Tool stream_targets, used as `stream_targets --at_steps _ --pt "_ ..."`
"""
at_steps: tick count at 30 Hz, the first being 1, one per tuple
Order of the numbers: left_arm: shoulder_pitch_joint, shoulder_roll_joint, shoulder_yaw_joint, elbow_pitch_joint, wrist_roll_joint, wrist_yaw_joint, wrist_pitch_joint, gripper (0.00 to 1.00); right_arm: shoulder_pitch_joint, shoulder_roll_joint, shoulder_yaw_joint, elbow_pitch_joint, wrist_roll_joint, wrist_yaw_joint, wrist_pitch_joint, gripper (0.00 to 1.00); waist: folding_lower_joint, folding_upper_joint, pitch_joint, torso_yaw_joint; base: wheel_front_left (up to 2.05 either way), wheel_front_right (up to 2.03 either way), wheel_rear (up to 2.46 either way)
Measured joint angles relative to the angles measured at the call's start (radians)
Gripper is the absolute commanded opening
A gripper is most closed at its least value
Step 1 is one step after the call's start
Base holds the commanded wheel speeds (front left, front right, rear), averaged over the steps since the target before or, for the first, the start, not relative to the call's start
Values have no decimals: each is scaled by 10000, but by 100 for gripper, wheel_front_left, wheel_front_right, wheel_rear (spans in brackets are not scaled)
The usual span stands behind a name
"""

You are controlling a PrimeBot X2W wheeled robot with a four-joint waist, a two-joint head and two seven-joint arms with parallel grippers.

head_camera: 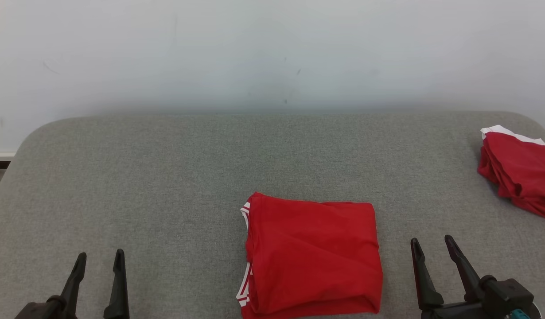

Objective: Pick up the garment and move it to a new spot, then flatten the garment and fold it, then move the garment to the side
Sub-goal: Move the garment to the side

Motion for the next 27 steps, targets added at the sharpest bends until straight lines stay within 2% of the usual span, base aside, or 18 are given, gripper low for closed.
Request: stream_targets --at_steps 12,18,27 --pt "-158 -29 -176 119 2 169 -199 100 -1225 -456 658 848 75 0 205 100 0 0 283 105 0 0 0" --pt "-330 -50 -293 305 2 176 -330 100 -2156 -527 857 2144 71 0 504 100 1 1 572 265 0 0 0" --pt "-667 -92 -460 646 0 205 -543 100 -3105 -303 938 4380 8 0 546 100 2 1 1010 504 0 0 0"
